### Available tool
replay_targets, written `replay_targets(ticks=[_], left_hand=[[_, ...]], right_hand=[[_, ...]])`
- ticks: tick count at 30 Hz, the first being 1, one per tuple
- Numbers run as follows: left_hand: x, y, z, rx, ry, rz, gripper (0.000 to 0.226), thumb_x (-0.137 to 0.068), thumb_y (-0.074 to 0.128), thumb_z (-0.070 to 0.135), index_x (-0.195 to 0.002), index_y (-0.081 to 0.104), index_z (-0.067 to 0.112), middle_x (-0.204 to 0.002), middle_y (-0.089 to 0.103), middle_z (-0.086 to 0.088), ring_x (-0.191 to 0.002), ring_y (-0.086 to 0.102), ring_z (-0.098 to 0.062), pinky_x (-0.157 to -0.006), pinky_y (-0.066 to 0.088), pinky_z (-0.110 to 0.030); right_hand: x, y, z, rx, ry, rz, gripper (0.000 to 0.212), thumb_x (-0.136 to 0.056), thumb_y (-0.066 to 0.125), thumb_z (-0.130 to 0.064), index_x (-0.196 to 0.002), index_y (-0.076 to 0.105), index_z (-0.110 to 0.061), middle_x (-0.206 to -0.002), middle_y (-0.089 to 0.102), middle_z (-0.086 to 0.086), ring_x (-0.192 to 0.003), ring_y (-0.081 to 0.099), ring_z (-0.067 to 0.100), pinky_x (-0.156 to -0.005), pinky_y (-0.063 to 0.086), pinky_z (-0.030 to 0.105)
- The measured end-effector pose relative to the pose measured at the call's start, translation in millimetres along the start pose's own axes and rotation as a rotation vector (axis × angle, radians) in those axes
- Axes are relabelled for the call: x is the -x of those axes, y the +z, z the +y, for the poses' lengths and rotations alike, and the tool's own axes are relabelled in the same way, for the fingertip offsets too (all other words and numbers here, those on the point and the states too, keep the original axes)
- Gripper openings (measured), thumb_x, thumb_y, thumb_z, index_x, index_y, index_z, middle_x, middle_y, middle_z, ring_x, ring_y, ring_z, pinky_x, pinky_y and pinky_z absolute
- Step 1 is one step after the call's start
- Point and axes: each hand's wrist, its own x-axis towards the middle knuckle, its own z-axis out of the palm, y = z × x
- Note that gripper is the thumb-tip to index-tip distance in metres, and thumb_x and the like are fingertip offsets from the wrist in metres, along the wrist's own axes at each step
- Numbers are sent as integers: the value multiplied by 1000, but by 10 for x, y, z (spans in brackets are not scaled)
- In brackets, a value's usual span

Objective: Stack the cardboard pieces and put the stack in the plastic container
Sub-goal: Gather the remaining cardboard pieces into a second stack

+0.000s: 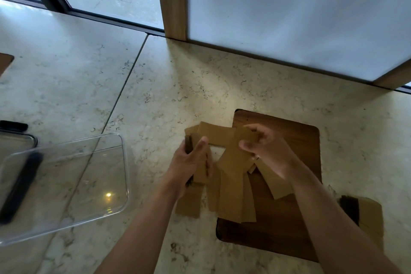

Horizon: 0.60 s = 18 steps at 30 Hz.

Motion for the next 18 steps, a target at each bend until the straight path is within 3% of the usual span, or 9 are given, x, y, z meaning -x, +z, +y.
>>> replay_targets(ticks=[3,6,8,10,12,15,18], left_hand=[[57,39,11,-79,-194,-209,42,-95,75,36,-128,64,14,-109,80,-15,-97,78,-37,-80,64,-51],[58,-39,-71,50,-177,-186,36,-93,69,2,-128,63,-3,-110,77,-28,-97,75,-44,-86,63,-55],[61,-173,-111,132,-104,-86,36,-92,64,-3,-128,63,-6,-108,72,-34,-89,73,-43,-79,63,-52],[83,-290,-129,184,-77,-33,39,-91,67,-3,-130,63,-3,-111,70,-39,-86,72,-42,-81,62,-56],[99,-385,-143,229,-97,19,47,-87,76,3,-131,62,-1,-111,72,-36,-85,73,-42,-83,62,-60],[114,-428,-101,280,-77,65,55,-82,82,15,-132,62,2,-106,75,-24,-83,74,-36,-75,65,-50],[82,-405,-78,263,-36,90,52,-88,79,27,-131,63,3,-104,70,-21,-86,70,-34,-82,61,-54]], right_hand=[[-10,306,-1,126,-102,-100,27,-92,69,-33,-119,70,-30,-108,74,-6,-92,73,14,-75,61,30],[-194,616,128,313,-260,219,32,-101,51,-44,-117,73,-27,-106,72,-7,-93,65,4,-78,49,18],[-354,673,200,526,-299,416,52,-97,40,-59,-126,68,-25,-111,62,0,-100,56,10,-84,47,23],[-494,646,240,865,-211,352,61,-91,47,-65,-142,54,-32,-128,49,4,-116,45,20,-94,44,33],[-579,632,232,1073,-131,209,66,-86,63,-60,-145,47,-36,-139,43,4,-127,38,25,-105,38,40],[-626,559,246,919,-157,364,54,-79,76,-52,-124,61,-27,-122,57,-1,-117,48,22,-101,43,38],[-551,450,243,573,-106,480,31,-82,79,-36,-102,63,-19,-93,67,-4,-83,62,13,-71,51,24]])
